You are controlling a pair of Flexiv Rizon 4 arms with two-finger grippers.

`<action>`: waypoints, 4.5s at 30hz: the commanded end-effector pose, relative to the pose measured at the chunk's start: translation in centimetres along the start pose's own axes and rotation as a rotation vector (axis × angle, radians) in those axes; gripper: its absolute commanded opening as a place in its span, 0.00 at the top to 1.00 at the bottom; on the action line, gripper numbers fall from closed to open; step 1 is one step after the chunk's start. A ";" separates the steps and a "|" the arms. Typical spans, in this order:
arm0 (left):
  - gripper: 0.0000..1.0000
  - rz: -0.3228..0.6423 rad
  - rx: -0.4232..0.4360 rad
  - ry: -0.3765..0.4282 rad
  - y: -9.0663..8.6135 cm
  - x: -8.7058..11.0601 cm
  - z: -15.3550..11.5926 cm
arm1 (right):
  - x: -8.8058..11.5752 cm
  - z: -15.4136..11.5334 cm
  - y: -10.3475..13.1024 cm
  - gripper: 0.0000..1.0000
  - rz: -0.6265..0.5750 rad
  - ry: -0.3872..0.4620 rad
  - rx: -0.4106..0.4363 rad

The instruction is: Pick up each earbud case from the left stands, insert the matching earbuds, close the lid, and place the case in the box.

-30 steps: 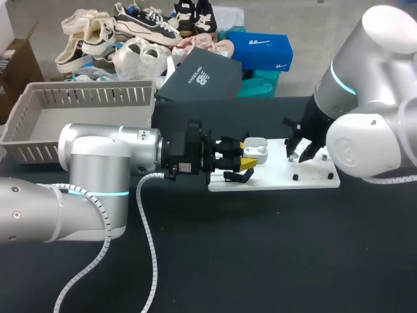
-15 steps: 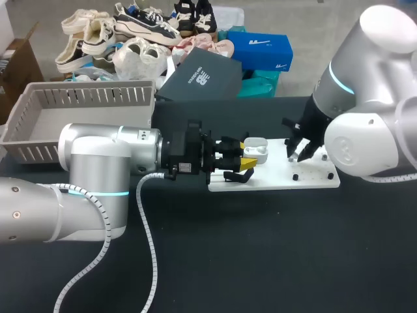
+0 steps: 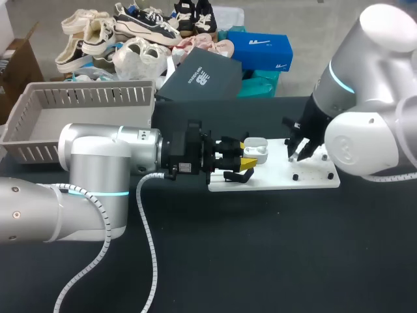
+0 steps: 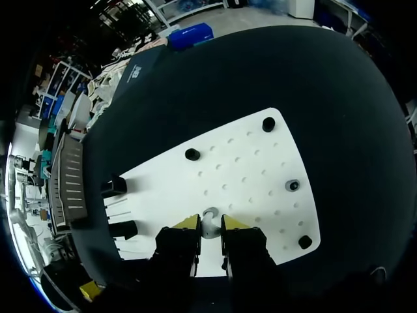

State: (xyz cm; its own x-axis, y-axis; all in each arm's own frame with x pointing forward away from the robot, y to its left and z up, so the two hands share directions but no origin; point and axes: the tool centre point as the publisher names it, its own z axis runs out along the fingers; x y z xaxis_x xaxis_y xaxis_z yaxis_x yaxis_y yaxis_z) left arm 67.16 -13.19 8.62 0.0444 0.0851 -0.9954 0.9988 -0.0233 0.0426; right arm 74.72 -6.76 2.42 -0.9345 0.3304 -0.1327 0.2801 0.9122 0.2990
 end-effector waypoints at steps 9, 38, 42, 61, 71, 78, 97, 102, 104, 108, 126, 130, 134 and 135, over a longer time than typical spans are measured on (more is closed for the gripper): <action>1.00 0.002 -0.008 0.000 -0.2 0.0 0.0 | 1.2 -3.2 -0.4 1.00 -0.016 -0.038 -0.023; 1.00 0.002 -0.008 0.000 -0.2 0.0 0.0 | 10.1 -20.0 4.6 1.00 -0.389 -0.087 0.012; 1.00 0.002 -0.008 0.000 -0.2 0.0 0.0 | 11.1 -20.0 5.7 1.00 -0.460 -0.045 0.037; 1.00 0.002 -0.008 0.000 -0.2 0.0 0.0 | 10.7 -16.2 10.1 1.00 -0.632 0.225 0.113; 1.00 0.002 -0.008 0.000 -0.2 0.0 0.0 | 9.7 -14.5 10.5 1.00 -0.626 0.244 0.135; 1.00 0.002 -0.008 0.000 -0.2 0.0 0.0 | 9.2 -13.8 10.6 1.00 -0.612 0.247 0.125; 1.00 0.002 -0.008 0.000 -0.2 0.0 0.0 | 10.3 -12.0 10.8 1.00 -0.580 0.144 0.077; 1.00 0.002 -0.008 0.000 -0.2 0.0 0.0 | 10.4 -11.7 10.8 1.00 -0.578 0.139 0.077; 1.00 0.002 -0.008 0.000 -0.2 0.0 0.0 | 10.4 -11.6 10.8 1.00 -0.578 0.136 0.078; 1.00 0.002 -0.008 0.000 -0.2 0.0 0.0 | 10.4 -11.5 10.8 1.00 -0.578 0.133 0.073; 1.00 0.002 -0.008 0.000 -0.2 0.0 0.0 | 10.1 -10.6 11.2 1.00 -0.585 0.133 0.090; 1.00 0.002 -0.008 0.000 -0.2 0.0 0.0 | 9.9 -10.5 11.3 1.00 -0.585 0.134 0.093; 1.00 0.002 -0.008 0.000 -0.2 0.0 0.0 | 9.6 -10.2 11.4 1.00 -0.581 0.134 0.099; 1.00 0.002 -0.008 0.000 -0.2 0.0 0.0 | 9.6 -10.2 11.4 1.00 -0.580 0.135 0.100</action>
State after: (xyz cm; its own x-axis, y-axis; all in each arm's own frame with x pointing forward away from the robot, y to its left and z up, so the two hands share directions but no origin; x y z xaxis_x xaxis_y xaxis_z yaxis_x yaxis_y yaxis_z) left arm 67.15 -13.19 8.63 0.0445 0.0852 -0.9954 0.9988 -0.0229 0.0427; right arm 66.45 4.14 14.26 -0.9576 -0.2579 -0.1282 -0.2737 0.9535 0.1262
